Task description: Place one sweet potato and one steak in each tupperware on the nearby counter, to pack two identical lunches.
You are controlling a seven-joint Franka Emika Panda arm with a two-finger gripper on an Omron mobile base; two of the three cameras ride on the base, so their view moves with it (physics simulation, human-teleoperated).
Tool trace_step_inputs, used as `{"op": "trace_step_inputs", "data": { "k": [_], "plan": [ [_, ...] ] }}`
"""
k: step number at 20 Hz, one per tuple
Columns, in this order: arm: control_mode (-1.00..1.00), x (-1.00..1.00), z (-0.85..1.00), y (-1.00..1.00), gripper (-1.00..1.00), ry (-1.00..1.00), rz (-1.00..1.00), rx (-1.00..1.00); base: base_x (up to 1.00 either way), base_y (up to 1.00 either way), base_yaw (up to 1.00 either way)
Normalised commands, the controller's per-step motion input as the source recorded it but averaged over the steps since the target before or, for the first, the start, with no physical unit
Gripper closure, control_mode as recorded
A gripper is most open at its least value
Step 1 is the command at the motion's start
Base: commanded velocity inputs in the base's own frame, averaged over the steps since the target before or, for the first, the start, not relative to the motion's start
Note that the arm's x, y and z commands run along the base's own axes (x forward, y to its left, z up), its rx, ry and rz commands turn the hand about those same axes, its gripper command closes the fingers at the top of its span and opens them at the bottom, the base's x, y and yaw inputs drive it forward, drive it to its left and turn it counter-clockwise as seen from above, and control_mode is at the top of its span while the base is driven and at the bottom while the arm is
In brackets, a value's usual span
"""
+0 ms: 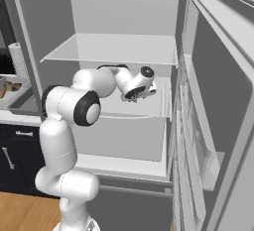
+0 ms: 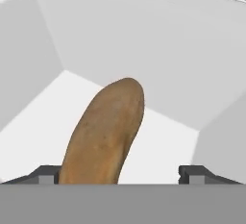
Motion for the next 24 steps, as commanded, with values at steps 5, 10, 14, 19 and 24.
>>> {"op": "trace_step_inputs", "data": {
  "k": [5, 10, 14, 19, 24],
  "plan": [
    [-1.0, -0.04, -0.57, 0.45, 1.0, 0.0, 0.11, -0.08, 0.0, 0.0, 0.0],
    [-1.0, -0.55, -0.57, 0.31, 1.0, 0.0, 0.1, -0.07, 0.0, 0.0, 0.0],
    [-1.0, -0.92, -0.43, 0.11, 1.0, 0.0, 0.07, -0.05, 0.0, 0.0, 0.0],
    [-1.0, -1.0, -0.18, 0.05, 1.0, 0.0, 0.06, -0.03, 0.0, 0.0, 0.0],
    [-1.0, -1.0, 0.0, 0.35, 1.0, 0.0, 0.07, -0.07, 0.0, 0.0, 0.0]
  ]
}}
